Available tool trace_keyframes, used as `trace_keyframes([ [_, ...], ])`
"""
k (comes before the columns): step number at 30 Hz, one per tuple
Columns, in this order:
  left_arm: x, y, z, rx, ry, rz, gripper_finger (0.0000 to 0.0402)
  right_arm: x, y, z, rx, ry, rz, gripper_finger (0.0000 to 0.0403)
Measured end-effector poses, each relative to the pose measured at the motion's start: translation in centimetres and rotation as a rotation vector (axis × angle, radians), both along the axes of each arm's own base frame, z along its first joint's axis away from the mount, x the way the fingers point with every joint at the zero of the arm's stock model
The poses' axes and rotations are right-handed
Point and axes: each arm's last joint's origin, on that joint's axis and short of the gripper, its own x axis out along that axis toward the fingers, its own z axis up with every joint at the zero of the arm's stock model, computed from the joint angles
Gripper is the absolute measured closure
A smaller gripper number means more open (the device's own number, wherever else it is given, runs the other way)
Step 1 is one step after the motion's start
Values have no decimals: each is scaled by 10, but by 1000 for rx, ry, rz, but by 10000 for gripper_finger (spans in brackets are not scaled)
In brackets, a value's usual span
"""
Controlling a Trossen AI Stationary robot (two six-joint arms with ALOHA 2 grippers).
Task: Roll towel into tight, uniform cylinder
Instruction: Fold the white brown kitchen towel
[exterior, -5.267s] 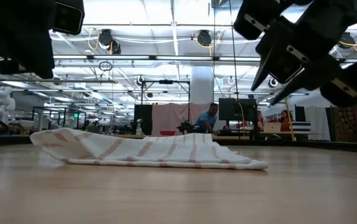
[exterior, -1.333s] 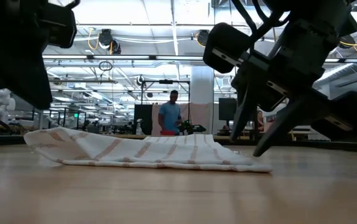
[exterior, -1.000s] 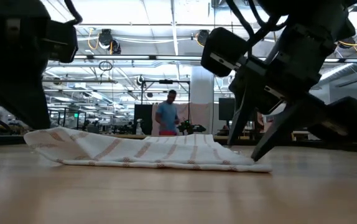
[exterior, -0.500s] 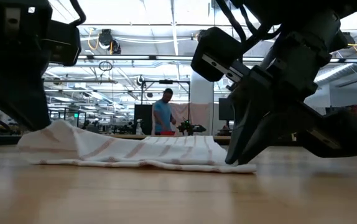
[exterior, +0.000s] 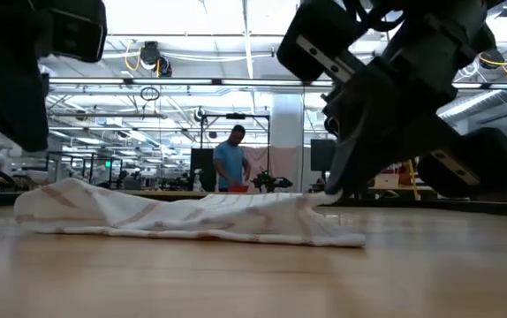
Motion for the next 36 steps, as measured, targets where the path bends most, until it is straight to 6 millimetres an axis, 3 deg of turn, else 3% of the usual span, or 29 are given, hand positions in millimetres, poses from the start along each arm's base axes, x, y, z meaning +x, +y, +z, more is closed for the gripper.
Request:
trace_keyframes([
  [7,-11,-15,2,-13,6,-48,322,-4,5,13,45,-26,50,402],
  [20,-34,-33,4,61,-29,-82,319,-18,28,12,59,27,51,403],
  [29,-30,-35,8,285,-217,-146,250,-19,28,11,57,34,61,402],
  [36,-18,-36,-16,449,-166,-320,224,-27,26,5,36,146,59,402],
])
